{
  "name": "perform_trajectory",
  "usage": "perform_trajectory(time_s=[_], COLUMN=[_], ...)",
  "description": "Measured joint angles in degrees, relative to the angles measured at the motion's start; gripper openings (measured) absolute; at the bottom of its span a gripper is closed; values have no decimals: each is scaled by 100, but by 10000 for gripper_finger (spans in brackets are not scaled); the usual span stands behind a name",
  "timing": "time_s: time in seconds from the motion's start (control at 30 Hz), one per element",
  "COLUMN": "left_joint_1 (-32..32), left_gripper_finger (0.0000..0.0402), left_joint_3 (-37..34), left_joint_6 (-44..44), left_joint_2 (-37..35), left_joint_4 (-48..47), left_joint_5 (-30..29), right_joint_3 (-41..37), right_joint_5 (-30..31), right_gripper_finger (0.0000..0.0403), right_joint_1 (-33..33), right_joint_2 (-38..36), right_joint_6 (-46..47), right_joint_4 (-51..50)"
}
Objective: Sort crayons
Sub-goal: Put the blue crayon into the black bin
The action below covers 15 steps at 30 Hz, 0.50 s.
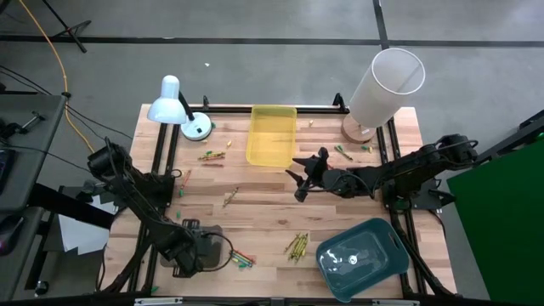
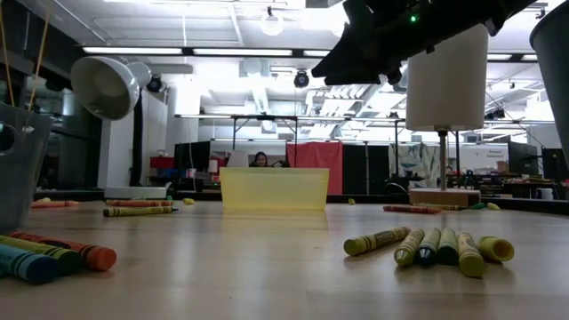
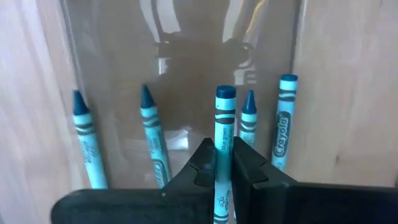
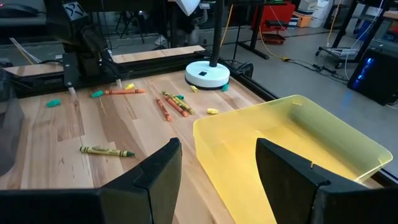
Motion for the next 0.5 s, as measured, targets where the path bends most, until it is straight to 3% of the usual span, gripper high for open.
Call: perform_trajectory(time_s=[0.5], left_joint_1=[4], left_gripper_finger=[7], left_joint_3=[0], left_joint_6=[99], left_joint_2=[-2], left_joint_4=[-278], left_joint_5=[-445], right_joint_3=[0], right_joint_5=[0], right_gripper_finger=[200], right_joint_1=[2], right_joint_2=[0], right_joint_6=[-2], right_joint_4=[-4])
